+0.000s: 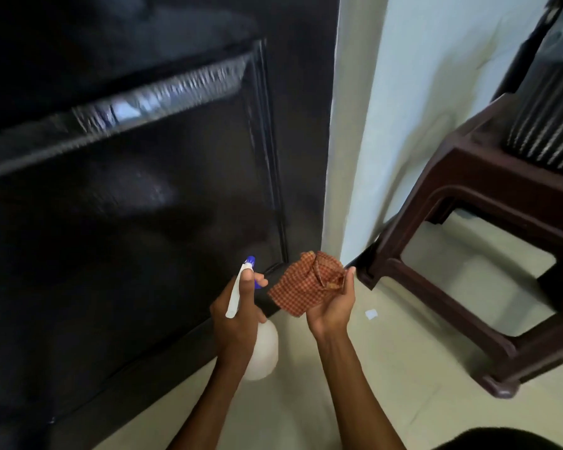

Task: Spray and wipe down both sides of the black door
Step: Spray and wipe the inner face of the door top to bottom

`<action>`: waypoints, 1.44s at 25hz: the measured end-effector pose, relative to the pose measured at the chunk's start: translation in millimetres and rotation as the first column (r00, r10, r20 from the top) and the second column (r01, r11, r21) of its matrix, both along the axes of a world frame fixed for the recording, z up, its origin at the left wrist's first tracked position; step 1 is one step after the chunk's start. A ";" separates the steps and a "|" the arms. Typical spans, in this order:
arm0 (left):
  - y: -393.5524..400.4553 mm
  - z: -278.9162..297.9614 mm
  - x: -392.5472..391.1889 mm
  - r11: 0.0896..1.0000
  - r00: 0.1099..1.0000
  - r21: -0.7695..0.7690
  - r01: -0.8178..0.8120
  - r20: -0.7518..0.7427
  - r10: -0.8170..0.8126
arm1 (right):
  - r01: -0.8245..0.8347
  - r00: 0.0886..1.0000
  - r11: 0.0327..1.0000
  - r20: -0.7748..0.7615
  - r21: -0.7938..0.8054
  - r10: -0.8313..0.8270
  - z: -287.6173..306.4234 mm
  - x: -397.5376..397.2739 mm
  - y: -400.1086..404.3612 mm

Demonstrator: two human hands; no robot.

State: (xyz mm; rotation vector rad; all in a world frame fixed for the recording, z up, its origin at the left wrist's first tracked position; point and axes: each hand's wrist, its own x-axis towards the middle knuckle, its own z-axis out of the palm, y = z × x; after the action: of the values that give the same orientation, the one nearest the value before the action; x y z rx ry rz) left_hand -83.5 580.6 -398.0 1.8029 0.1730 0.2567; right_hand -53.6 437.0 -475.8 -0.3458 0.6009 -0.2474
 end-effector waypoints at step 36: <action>-83.2 640.1 -24.1 0.934 0.957 -0.228 -0.275 -0.156 0.244 | -0.050 0.905 0.194 0.038 -0.980 0.423 719.4 47.5 -75.2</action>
State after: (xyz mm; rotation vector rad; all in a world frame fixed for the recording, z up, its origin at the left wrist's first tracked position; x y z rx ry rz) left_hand -107.6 497.4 242.1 1.5453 0.5146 0.2958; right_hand -6.1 361.8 243.6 -1.6468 -0.0442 -0.3440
